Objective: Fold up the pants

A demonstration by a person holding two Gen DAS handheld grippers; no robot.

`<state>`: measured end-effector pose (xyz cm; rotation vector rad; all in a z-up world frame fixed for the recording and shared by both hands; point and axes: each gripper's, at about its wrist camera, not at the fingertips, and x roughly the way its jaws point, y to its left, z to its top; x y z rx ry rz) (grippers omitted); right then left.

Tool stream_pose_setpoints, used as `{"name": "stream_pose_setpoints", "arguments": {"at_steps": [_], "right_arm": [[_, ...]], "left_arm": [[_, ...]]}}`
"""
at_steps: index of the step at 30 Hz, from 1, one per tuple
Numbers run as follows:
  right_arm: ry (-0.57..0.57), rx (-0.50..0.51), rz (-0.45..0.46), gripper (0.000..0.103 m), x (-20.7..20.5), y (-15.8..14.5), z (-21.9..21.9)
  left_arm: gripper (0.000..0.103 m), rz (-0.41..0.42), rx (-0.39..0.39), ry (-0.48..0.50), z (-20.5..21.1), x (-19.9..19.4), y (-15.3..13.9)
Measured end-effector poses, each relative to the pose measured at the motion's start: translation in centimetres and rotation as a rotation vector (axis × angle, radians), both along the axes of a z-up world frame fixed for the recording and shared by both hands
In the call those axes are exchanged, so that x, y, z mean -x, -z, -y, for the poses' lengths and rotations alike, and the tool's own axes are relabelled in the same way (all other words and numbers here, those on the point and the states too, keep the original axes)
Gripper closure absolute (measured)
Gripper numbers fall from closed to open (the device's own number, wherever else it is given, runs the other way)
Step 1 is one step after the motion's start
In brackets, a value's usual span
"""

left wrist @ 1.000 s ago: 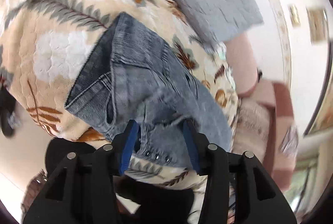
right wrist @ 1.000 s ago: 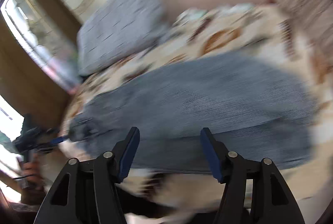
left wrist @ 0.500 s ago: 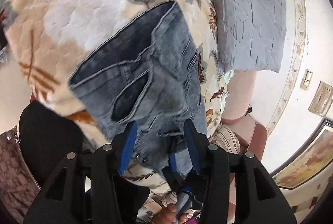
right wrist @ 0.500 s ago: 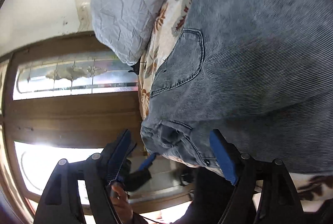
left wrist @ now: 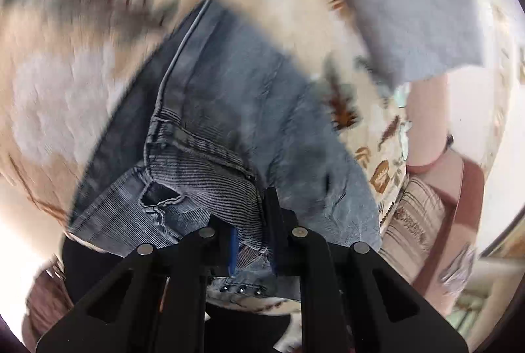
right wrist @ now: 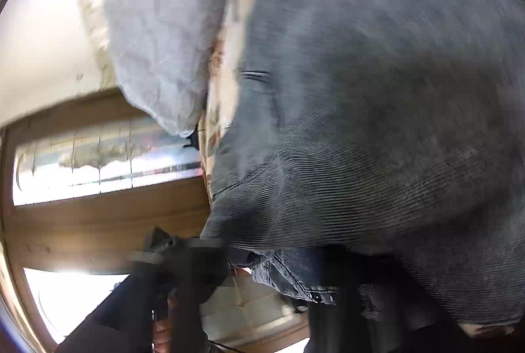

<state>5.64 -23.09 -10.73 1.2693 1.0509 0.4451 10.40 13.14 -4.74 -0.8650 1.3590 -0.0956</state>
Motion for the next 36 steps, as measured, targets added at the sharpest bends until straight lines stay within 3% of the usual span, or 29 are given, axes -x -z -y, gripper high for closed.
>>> {"name": "stream_pose_setpoints", "arguments": {"at_steps": [3, 5, 7, 11, 13, 15, 18, 21, 23, 27, 29, 30, 31, 32, 33, 35, 36], "right_arm": [[-0.072, 0.073, 0.116, 0.093, 1.5, -3.3, 0.4], [-0.116, 0.111, 0.130, 0.093, 3.1, -3.6, 0.5], [-0.155, 0.122, 0.075, 0.093, 4.9, -1.8, 0.0], [-0.193, 0.142, -0.038, 0.088, 5.8, 2.7, -0.9], [-0.196, 0.158, -0.057, 0.085, 6.1, 2.8, -0.1], [-0.175, 0.204, -0.016, 0.076, 6.7, 1.3, 1.6], [-0.042, 0.300, 0.046, 0.056, 8.8, -1.6, 7.9], [0.247, 0.407, 0.028, 0.054, 12.5, -3.2, 18.1], [0.399, 0.396, -0.007, 0.051, 14.4, -3.0, 23.1], [0.503, 0.311, -0.026, 0.042, 14.9, -2.0, 27.7], [0.506, 0.293, -0.028, 0.042, 13.4, -1.0, 28.2], [0.505, 0.299, -0.037, 0.046, 13.0, -0.7, 28.4], [0.483, 0.305, -0.049, 0.056, 11.9, -0.2, 29.0], [0.452, 0.315, -0.059, 0.095, 11.1, -0.5, 29.3], [0.445, 0.329, -0.048, 0.093, 10.2, -1.4, 29.8], [0.488, 0.326, 0.114, 0.094, 10.4, -5.9, 30.1], [0.487, 0.377, 0.211, 0.094, 11.1, -9.0, 30.0]], "left_arm": [[0.092, 0.143, -0.081, 0.096, 0.3, 2.4, -3.5], [0.092, 0.211, -0.160, 0.155, 0.5, 4.7, -4.0], [0.092, 0.195, -0.210, 0.157, 0.4, 5.8, -2.2], [0.092, 0.042, -0.152, 0.095, -0.8, 6.7, 3.7], [0.091, 0.039, -0.118, 0.075, -1.3, 7.2, 3.8], [0.090, 0.073, -0.102, 0.076, -1.7, 7.8, 3.0], [0.080, 0.103, -0.075, 0.083, -2.0, 8.3, 2.5], [0.068, 0.091, -0.036, 0.082, -1.6, 8.5, 3.1], [0.065, 0.080, -0.022, 0.080, -0.5, 8.1, 3.5], [0.065, 0.051, -0.031, 0.071, 0.6, 7.5, 4.3], [0.073, 0.053, -0.068, 0.066, 1.0, 6.9, 4.0], [0.085, 0.051, -0.095, 0.063, 1.1, 6.5, 3.8], [0.091, 0.053, -0.113, 0.063, 1.1, 5.9, 3.5], [0.092, 0.063, -0.117, 0.053, 0.9, 5.4, 2.9], [0.092, 0.079, -0.103, 0.034, 0.6, 5.2, 2.2], [0.092, 0.142, -0.075, 0.002, -0.1, 5.2, -0.1], [0.092, 0.174, -0.085, 0.004, -0.3, 5.4, -1.1]]}}
